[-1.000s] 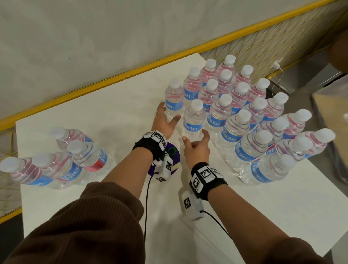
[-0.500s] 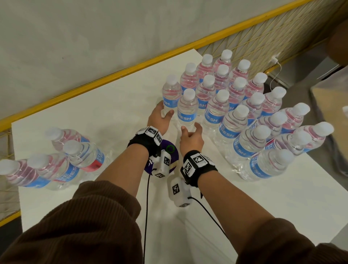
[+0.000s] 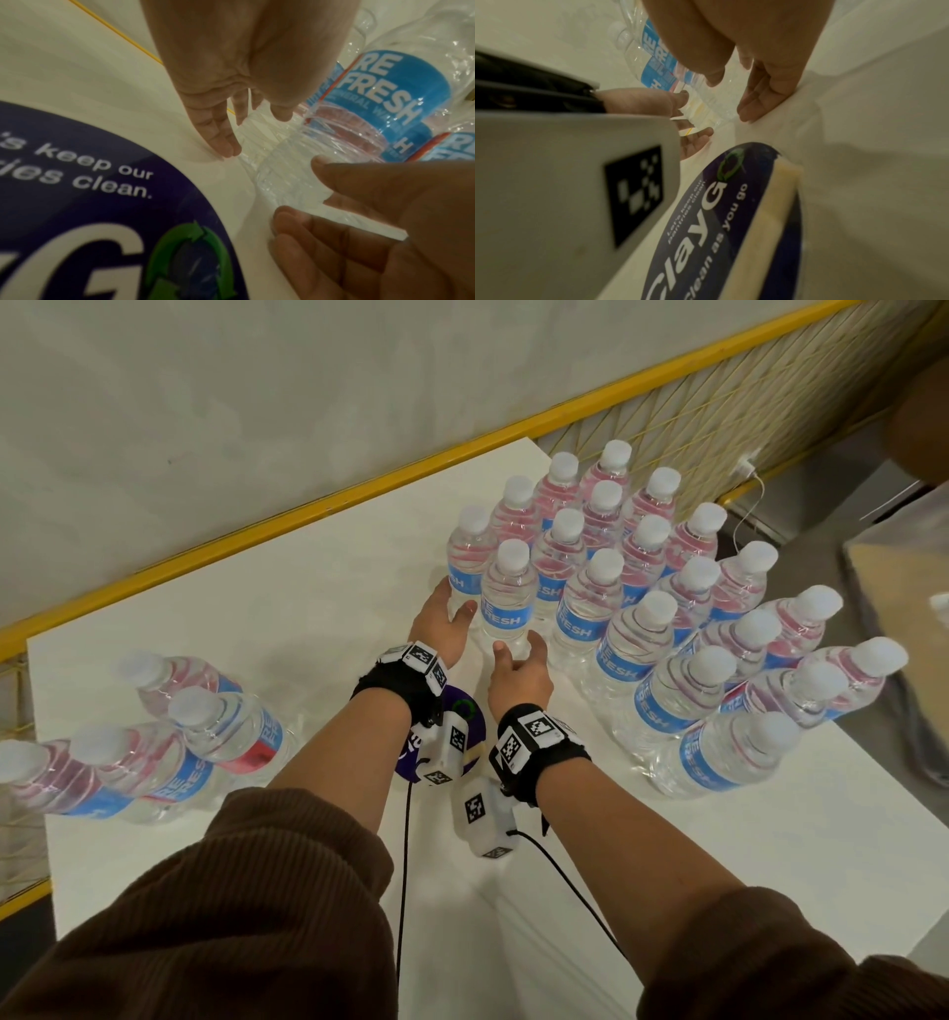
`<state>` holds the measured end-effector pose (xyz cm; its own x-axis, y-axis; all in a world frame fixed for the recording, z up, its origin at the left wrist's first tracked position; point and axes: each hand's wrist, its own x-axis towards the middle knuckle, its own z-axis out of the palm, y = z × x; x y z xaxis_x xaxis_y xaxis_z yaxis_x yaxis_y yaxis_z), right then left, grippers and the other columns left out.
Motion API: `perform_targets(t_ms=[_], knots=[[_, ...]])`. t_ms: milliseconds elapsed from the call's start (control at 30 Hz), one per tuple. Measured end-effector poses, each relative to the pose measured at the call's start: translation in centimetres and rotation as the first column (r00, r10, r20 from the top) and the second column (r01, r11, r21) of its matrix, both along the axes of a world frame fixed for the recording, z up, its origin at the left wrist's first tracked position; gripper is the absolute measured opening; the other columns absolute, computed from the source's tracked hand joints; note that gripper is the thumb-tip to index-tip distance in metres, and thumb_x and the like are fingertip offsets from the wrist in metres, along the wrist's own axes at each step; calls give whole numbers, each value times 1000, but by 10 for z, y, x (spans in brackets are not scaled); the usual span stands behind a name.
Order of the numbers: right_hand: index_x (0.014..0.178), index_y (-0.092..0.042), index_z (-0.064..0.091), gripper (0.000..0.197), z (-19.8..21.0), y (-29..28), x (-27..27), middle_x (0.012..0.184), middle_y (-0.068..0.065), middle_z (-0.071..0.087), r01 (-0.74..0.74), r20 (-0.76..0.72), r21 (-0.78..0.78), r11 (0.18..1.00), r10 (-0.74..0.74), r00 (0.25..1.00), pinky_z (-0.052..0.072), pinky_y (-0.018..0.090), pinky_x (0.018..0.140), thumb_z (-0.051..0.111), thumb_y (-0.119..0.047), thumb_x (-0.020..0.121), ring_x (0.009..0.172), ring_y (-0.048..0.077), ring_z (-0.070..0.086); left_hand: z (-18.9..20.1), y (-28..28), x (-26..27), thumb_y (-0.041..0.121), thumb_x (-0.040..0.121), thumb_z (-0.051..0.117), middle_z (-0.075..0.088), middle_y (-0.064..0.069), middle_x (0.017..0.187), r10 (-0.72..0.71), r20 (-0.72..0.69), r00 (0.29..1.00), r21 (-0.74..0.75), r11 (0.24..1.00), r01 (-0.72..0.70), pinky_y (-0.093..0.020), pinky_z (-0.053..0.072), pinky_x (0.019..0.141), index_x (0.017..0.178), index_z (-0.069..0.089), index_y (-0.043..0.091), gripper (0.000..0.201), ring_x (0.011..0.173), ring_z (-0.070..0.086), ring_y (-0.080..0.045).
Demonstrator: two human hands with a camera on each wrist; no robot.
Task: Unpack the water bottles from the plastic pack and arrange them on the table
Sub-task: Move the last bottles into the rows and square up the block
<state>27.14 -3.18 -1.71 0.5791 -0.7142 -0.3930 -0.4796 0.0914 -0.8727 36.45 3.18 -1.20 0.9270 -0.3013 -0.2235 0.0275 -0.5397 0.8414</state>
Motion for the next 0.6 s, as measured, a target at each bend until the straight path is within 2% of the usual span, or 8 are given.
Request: perform_targets(t_ms=[133,200,300,333,433,500,600], knots=[[143,-21,33,52,1,-1,2,71,-2,55,2,-1,22,1000,-2,1000,42,30,87,50,-33,95,94,25,60,0,1,3,28,99,44,33,-4,152,-1,0,1000,16,1000,1,-34,30,114,149,25,18,54,137,38,-24],[143,-22,32,53,2,-1,3,86,7,61,5,-9,36,999,-5,1000,43,32,90,50,-34,95,102,29,60,1,0,3,27,99,43,33,-4,152,-4,11,1000,30,1000,4,-31,28,112,149,25,18,54,139,35,-23],[144,-23,31,54,3,-1,3,98,11,63,-12,-19,35,999,12,1000,43,34,93,50,-35,95,107,30,59,4,1,2,27,99,43,32,-6,152,5,8,1000,57,998,-5,-31,27,112,149,24,15,55,139,33,-23],[145,-23,30,56,4,-1,2,107,13,64,-22,-24,34,999,22,999,42,35,95,51,-36,94,110,30,58,6,2,1,28,99,44,32,-8,152,18,7,1000,74,997,-18,-32,26,113,149,24,13,56,139,33,-24],[146,-21,26,65,8,0,-5,131,16,54,-65,-64,54,996,69,996,40,36,100,56,-36,91,121,32,52,15,9,-7,27,95,51,37,-12,148,38,48,998,137,990,-45,-31,29,111,146,29,9,58,136,37,-25],[140,-17,35,62,10,7,-13,132,15,53,-117,-104,80,990,125,987,42,35,99,60,-37,88,119,31,53,29,19,-16,25,93,54,44,-12,142,10,103,995,152,988,-26,-29,32,107,141,37,10,53,131,43,-25],[118,-16,53,41,17,33,-22,115,14,65,-279,-106,64,958,284,953,51,39,92,63,-38,85,101,29,64,62,44,-33,21,93,55,53,-6,133,32,181,983,93,994,-50,-22,38,95,131,49,12,40,113,56,-22]])
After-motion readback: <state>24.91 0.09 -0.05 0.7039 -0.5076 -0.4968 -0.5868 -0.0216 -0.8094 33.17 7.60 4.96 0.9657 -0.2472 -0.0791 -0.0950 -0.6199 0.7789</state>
